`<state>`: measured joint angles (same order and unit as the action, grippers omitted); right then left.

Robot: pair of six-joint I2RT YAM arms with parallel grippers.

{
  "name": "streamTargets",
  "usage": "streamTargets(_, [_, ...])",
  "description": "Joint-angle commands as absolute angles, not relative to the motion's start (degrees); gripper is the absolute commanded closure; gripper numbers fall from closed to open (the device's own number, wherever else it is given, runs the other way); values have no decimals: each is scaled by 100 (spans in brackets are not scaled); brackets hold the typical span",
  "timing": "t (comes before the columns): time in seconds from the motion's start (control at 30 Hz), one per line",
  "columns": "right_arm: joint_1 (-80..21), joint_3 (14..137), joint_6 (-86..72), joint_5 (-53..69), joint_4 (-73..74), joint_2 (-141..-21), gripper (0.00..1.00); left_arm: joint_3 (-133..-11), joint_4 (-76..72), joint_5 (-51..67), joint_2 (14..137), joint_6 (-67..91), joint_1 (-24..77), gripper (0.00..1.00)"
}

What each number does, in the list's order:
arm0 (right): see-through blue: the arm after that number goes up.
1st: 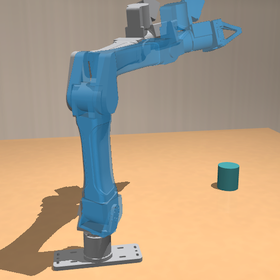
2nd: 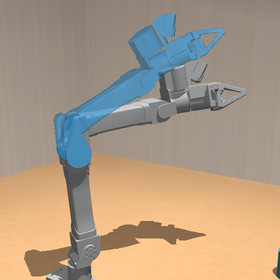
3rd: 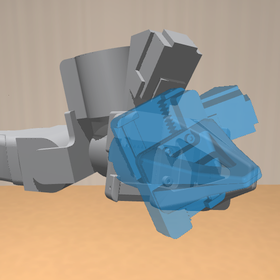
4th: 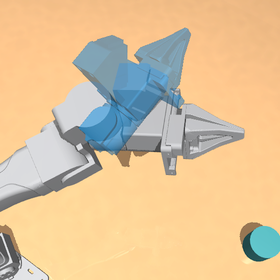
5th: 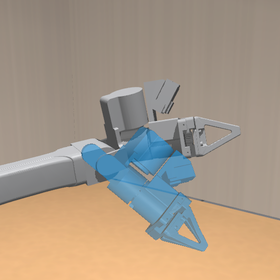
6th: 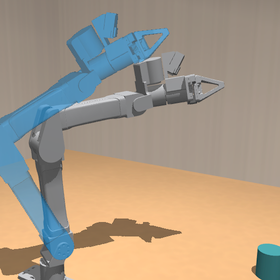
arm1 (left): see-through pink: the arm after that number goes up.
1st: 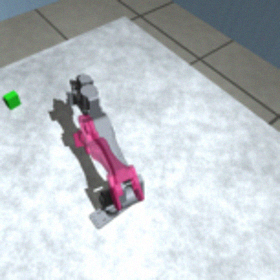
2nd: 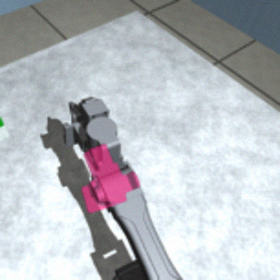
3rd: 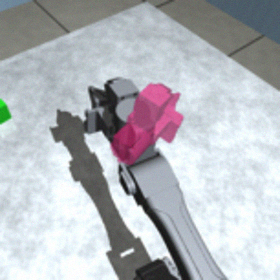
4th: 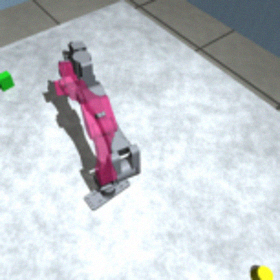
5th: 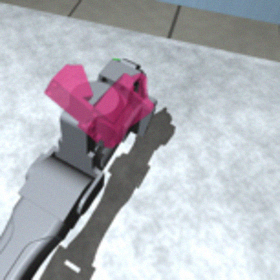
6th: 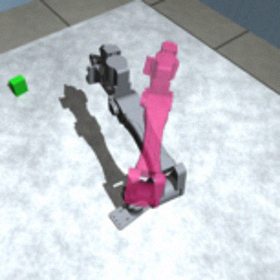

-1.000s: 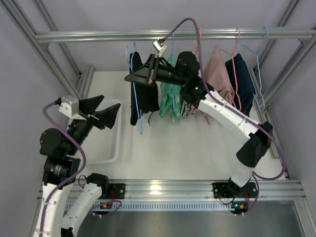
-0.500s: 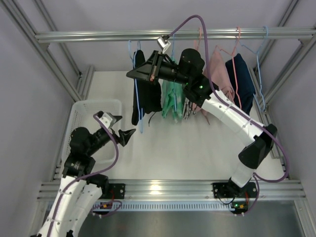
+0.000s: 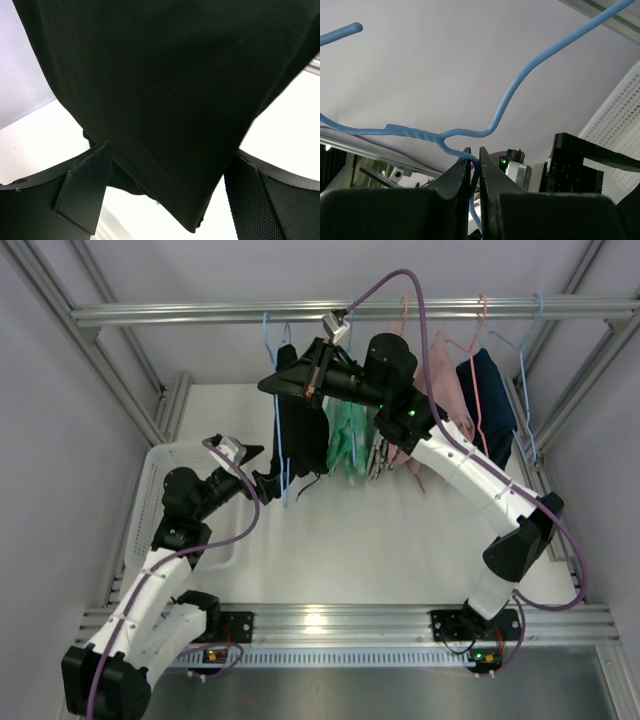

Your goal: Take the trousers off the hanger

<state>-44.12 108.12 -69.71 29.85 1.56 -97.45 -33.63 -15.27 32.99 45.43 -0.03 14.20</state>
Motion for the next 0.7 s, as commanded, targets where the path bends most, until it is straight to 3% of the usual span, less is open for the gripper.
streamTargets(0.0, [-4359, 11285, -7014, 2927, -343, -9457, 100, -3506, -2627, 3392, 4798, 316, 1441, 11])
streamTargets(0.33, [-4377, 11276, -7057, 2927, -351, -9448, 100, -3700, -2945, 3182, 5124, 589, 1556, 11])
streamTargets(0.43, [-4386, 11268, -7093, 2944, -386, -9457, 100, -3840, -2874, 3033, 5194, 764, 1556, 27])
streamTargets(0.47, [-4403, 11268, -7084, 2953, -395, -9466, 100, -3884, -2883, 3032, 5212, 895, 1556, 39])
streamTargets(0.53, [-4421, 11250, -7093, 2962, -396, -9457, 100, -4051, -2865, 3059, 5308, 1054, 1556, 51])
streamTargets(0.57, [-4421, 11233, -7084, 2971, -404, -9448, 100, -4113, -2857, 3024, 5326, 1133, 1547, 61])
streamTargets(0.6, [-4421, 11206, -7067, 2971, -404, -9440, 100, -4235, -2769, 2945, 5352, 1273, 1547, 82])
streamTargets(0.67, [-4430, 11171, -7040, 2979, -413, -9413, 100, -4368, -2611, 2726, 5361, 1301, 1547, 98])
